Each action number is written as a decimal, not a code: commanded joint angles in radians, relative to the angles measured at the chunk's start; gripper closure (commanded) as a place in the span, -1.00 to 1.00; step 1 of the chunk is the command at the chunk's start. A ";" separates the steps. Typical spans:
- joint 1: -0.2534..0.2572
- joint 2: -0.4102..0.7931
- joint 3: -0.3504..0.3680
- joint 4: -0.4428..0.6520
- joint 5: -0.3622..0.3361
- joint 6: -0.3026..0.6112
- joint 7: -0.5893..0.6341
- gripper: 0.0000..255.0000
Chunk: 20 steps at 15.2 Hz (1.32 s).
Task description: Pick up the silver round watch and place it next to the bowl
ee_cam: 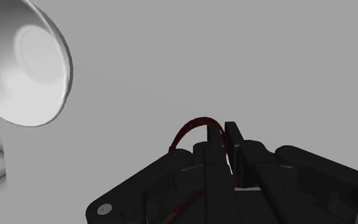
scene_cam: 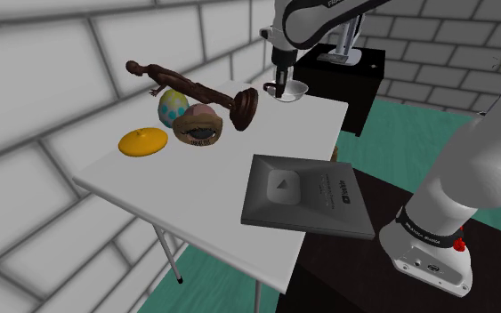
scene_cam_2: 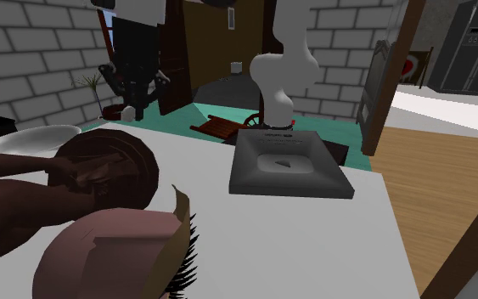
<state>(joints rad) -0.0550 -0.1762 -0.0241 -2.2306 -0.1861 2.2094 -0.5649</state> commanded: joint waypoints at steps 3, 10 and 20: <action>-0.039 0.056 -0.058 0.062 0.012 0.008 -0.105 1.00; -0.084 0.133 -0.118 0.120 0.036 0.043 -0.219 1.00; -0.087 0.190 -0.121 0.045 0.030 0.174 -0.205 1.00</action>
<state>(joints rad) -0.1415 0.0106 -0.1446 -2.1772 -0.1548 2.3703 -0.7720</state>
